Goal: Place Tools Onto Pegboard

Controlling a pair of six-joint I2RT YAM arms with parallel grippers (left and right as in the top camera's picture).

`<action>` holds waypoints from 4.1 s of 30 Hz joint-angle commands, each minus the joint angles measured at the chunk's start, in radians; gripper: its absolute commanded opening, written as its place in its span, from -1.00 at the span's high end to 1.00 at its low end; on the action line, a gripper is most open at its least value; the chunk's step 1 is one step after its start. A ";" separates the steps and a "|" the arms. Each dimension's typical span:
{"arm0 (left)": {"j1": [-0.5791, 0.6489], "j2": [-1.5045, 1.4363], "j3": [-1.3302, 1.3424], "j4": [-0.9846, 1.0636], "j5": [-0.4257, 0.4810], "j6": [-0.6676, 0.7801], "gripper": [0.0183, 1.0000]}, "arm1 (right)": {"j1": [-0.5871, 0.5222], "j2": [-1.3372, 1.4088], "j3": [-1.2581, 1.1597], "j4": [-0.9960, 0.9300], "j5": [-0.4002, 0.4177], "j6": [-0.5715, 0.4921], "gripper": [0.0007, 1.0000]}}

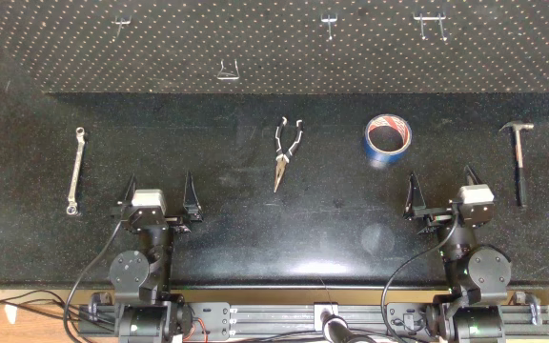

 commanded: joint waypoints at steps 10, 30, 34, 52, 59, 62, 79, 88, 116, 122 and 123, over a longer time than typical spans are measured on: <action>-0.006 -0.010 -0.001 -0.009 0.011 0.015 -0.99 | -0.004 -0.006 -0.004 -0.003 -0.002 -0.014 -0.92; 0.386 0.829 0.880 -0.590 -0.221 0.029 -0.99 | -0.004 -0.006 -0.004 -0.003 -0.002 -0.014 -0.92; 0.414 0.953 0.961 -0.701 -0.301 0.271 -0.99 | -0.004 -0.006 -0.004 -0.003 -0.002 -0.014 -0.92; 0.833 1.436 1.059 -0.822 0.340 0.753 -0.99 | -0.004 -0.006 -0.004 -0.003 -0.002 -0.014 -0.92; 0.834 1.633 1.060 -0.644 0.234 0.692 -0.99 | -0.004 -0.006 -0.004 -0.003 -0.002 -0.014 -0.92; 0.834 1.693 1.060 -0.614 0.226 0.684 -0.99 | -0.004 -0.006 -0.004 -0.003 -0.002 -0.014 -0.92; 0.834 1.797 1.059 -0.523 0.216 0.684 -0.99 | -0.004 -0.006 -0.004 -0.003 -0.002 -0.014 -0.92; 0.834 1.813 1.059 -0.517 0.242 0.684 -0.99 | -0.004 -0.006 -0.004 -0.003 -0.002 -0.014 -0.92; 0.834 1.828 1.059 -0.499 0.242 0.676 0.59 | -0.004 -0.006 -0.004 -0.002 -0.002 -0.014 -0.92; 0.834 1.828 1.059 -0.499 0.250 0.658 0.70 | -0.004 -0.006 -0.004 -0.002 -0.002 -0.014 -0.92; 0.834 1.828 1.059 -0.498 0.250 0.658 0.70 | -0.004 -0.006 -0.004 -0.003 -0.002 -0.014 -0.92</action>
